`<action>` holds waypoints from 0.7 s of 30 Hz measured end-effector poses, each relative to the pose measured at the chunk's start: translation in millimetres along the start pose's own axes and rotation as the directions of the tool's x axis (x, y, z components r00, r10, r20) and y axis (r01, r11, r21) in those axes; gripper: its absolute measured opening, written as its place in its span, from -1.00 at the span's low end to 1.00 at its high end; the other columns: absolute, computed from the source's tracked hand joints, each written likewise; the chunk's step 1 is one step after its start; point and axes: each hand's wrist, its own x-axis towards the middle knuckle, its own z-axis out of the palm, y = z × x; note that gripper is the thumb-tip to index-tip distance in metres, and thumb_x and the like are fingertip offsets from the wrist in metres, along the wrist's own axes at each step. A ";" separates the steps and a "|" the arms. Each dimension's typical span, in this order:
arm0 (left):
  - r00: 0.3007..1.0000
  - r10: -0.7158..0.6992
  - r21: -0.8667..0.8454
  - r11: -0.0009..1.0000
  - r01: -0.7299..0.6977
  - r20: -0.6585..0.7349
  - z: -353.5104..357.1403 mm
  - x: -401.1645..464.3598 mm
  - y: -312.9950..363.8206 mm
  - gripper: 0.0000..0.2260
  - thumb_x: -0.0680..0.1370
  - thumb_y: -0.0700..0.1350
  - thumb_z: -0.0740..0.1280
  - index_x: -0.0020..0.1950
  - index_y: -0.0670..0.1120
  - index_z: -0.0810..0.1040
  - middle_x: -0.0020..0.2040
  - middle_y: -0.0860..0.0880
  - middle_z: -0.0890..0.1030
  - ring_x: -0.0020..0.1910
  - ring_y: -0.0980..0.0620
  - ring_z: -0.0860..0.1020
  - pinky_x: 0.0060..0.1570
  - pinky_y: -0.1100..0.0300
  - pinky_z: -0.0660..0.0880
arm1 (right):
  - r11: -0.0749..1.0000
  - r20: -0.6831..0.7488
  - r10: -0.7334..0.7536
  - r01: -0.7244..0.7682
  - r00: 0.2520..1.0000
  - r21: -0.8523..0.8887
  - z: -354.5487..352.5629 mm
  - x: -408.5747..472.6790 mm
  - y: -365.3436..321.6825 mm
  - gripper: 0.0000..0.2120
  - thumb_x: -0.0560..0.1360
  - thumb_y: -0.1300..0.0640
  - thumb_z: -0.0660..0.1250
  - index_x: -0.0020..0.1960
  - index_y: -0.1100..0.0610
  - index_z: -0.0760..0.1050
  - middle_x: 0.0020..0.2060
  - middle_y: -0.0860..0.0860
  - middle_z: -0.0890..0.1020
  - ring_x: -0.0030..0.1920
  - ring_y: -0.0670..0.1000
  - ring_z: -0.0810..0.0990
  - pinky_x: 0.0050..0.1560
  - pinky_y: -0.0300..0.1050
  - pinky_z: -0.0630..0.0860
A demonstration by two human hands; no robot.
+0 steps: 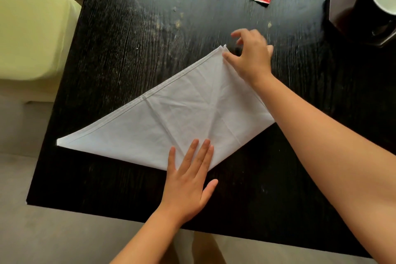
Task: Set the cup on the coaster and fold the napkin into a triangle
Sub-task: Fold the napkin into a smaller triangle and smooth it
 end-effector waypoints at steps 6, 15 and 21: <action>1.000 0.006 0.015 1.000 -0.006 -0.004 1.1 1.2 0.2 -0.39 0.54 0.17 0.05 0.51 -0.10 0.12 0.53 -0.05 0.13 0.51 -0.04 0.05 0.37 -0.27 -0.01 | 0.662 0.239 -0.686 0.726 0.688 -0.189 2.2 -108.7 1.9 -0.45 0.57 -0.09 0.02 0.49 0.13 0.13 0.48 0.09 0.23 0.49 0.07 0.14 0.43 0.12 -0.05; 0.999 0.023 0.037 0.999 -0.022 -0.028 2.7 0.9 0.0 -0.36 0.52 0.19 0.07 0.52 -0.11 0.09 0.54 -0.06 0.12 0.51 -0.07 0.06 0.36 -0.31 0.00 | 0.668 0.524 -0.511 0.698 0.682 -0.258 28.2 -54.1 24.9 -0.41 0.59 -0.14 0.01 0.52 0.11 -0.04 0.53 0.07 0.04 0.52 0.03 -0.03 0.47 0.00 -0.16; 0.999 0.027 0.050 0.998 -0.026 -0.018 4.6 1.3 -0.6 -0.35 0.52 0.20 0.07 0.52 -0.13 0.10 0.54 -0.08 0.12 0.51 -0.08 0.05 0.36 -0.31 -0.01 | 0.663 0.469 -0.464 0.646 0.751 -0.378 29.2 16.6 16.6 -0.39 0.60 -0.14 -0.06 0.53 0.12 -0.12 0.54 0.03 -0.03 0.53 -0.02 -0.08 0.48 0.06 -0.20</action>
